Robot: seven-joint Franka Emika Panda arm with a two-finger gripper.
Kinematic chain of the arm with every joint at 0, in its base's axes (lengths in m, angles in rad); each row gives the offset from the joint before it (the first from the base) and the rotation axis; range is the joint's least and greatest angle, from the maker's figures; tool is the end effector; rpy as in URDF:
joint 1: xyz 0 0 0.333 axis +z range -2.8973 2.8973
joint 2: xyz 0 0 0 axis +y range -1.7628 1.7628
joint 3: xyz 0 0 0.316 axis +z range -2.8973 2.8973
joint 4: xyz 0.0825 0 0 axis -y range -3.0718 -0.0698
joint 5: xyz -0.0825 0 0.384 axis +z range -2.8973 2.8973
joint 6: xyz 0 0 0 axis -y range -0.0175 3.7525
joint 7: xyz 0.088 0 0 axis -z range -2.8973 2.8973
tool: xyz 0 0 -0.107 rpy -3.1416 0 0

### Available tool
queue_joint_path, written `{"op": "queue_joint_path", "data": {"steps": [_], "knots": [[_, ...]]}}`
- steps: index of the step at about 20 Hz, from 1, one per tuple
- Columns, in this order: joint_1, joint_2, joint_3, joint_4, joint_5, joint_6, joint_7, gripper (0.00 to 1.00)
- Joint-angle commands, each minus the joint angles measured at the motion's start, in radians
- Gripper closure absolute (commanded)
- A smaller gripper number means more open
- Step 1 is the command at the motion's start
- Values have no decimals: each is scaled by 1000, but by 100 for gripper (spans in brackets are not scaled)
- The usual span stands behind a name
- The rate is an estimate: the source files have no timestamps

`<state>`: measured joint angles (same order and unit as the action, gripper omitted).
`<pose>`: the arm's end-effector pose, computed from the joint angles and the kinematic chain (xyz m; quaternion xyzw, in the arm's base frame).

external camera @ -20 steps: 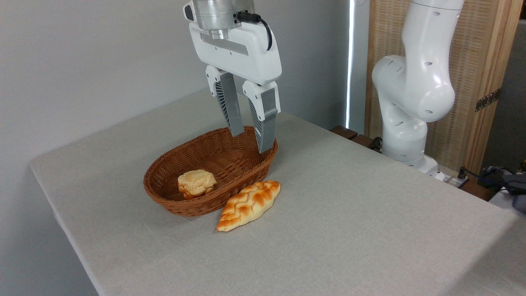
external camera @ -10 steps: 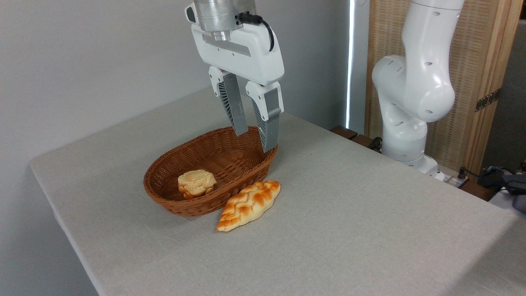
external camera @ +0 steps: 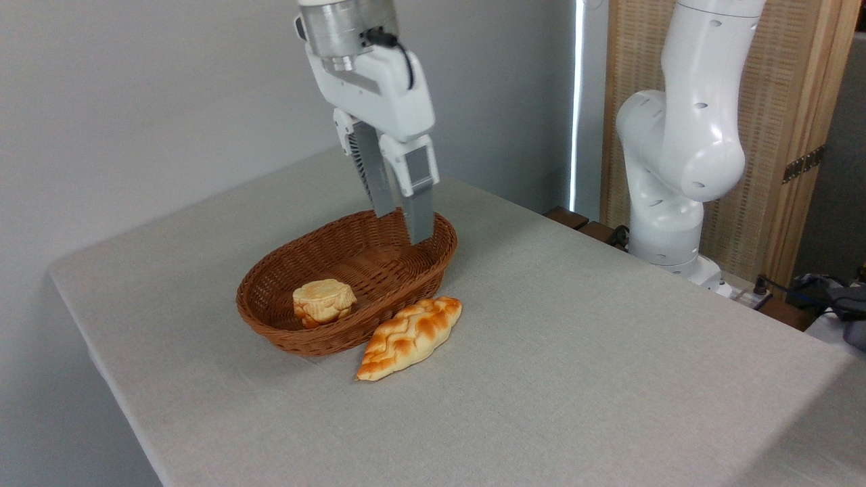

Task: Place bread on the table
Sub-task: 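Lower the gripper into the basket and close it on the round roll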

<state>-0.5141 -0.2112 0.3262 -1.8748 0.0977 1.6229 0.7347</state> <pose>0.4869 -0.0682 0.5893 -0.8915 0.4521 0.0287 0.0077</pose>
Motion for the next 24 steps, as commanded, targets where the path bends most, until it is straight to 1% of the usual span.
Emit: {"op": "queue_joint_path", "data": {"steps": [1,2,4,8,9,13,16,24], "knots": [[-76,30,8,-58,-24,109,-6,0],[-96,45,8,-61,-24,129,-6,0],[-107,71,5,-61,-23,159,-6,0],[-174,147,5,-60,-16,204,-11,0],[-182,165,5,-58,-15,221,-12,0],[-184,208,4,-55,-12,258,-12,0],[-184,239,-3,-55,-12,307,-12,0],[-184,309,-21,-55,-13,370,-12,0]]}}
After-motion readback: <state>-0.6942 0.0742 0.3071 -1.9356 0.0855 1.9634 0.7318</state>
